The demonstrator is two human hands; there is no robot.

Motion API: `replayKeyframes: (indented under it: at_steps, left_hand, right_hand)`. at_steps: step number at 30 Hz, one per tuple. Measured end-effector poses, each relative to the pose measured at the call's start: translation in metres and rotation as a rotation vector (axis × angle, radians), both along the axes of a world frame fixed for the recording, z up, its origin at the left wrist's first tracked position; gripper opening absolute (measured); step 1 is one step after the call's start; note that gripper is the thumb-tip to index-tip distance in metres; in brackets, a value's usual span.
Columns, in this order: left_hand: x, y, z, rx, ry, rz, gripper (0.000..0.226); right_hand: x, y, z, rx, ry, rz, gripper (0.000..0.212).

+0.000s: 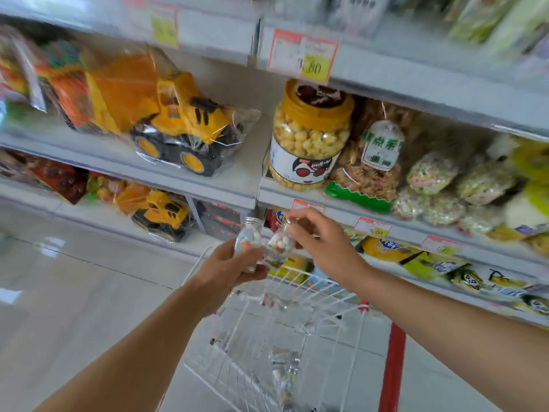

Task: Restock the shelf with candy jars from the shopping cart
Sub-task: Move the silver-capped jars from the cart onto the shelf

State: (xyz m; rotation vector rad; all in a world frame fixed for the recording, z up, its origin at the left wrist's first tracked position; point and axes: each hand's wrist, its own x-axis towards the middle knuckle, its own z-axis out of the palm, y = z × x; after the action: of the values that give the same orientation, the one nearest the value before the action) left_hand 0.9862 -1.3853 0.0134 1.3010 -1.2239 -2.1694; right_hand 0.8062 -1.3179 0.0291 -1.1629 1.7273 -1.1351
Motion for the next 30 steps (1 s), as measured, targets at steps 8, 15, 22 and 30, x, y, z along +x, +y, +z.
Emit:
replayKeyframes:
  at_steps: [8,15,22,30]
  left_hand:
    - [-0.048,0.009,0.125,-0.464,0.078,-0.093,0.026]
    - [-0.108,-0.002,0.202,-0.898,0.065,-0.015,0.040]
    - [-0.156,-0.015,0.236,-1.295,-0.122,0.153,0.044]
    - [-0.183,-0.014,0.224,-1.307,-0.141,0.255,0.053]
  right_hand:
    - [-0.037,0.021,0.134,-0.346,0.330,-0.031,0.022]
    - [-0.094,0.024,0.241,-0.536,0.545,-0.084,0.029]
    - [-0.147,-0.016,0.293,-0.486,0.796,-0.216,0.024]
    - [-0.180,-0.059,0.290,-0.199,1.008,-0.291,0.019]
